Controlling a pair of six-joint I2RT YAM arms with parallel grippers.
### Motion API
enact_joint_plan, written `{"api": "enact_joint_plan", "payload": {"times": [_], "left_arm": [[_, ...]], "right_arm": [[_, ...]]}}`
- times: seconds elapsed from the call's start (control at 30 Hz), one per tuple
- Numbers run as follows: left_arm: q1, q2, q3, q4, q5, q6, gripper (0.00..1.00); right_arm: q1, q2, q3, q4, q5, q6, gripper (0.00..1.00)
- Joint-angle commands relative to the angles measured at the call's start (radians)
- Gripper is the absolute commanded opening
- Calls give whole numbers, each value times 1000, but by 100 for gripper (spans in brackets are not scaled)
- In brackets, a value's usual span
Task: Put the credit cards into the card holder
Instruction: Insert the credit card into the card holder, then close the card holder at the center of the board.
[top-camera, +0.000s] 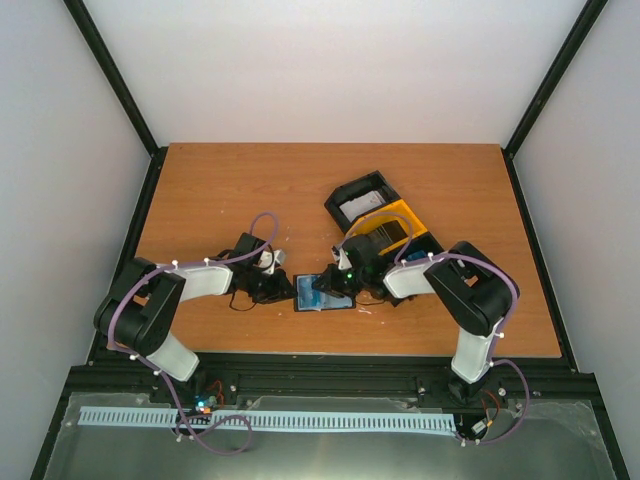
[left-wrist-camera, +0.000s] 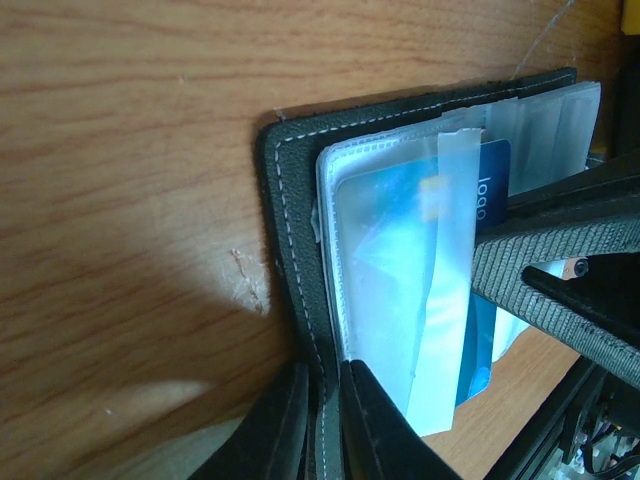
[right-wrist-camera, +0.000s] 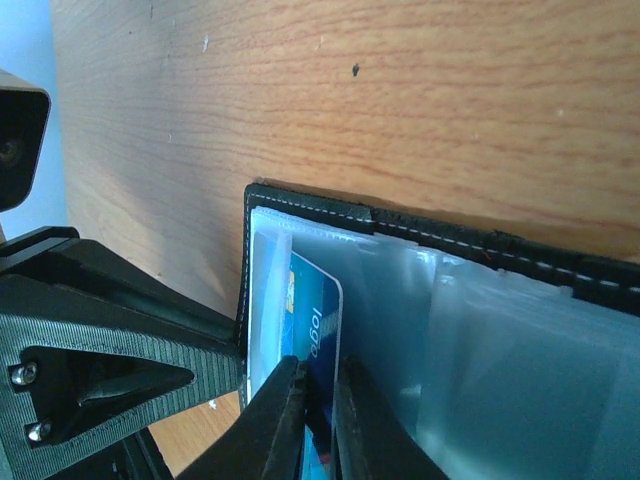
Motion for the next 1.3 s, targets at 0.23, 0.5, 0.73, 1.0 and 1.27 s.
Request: {"api": "enact_joint_plan", "payload": {"times": [0.23, 0.5, 0.73, 1.0, 1.27], "left_arm": [[-5, -102, 11, 0, -45, -2, 19], [-5, -142, 16, -57, -84, 0, 22], [-5, -141, 36, -84, -98, 18, 28], [-3, -108, 90, -100, -63, 51, 29], [5, -65, 147, -132, -64, 86, 30]], "right_arm": [[24, -140, -22, -155, 112, -11, 21], [24, -296, 57, -532, 351, -162, 40], [16, -371, 78, -743, 520, -514, 49], [15, -285, 114, -810, 585, -892, 48], [15, -189, 151, -771, 581, -1036, 42]]}}
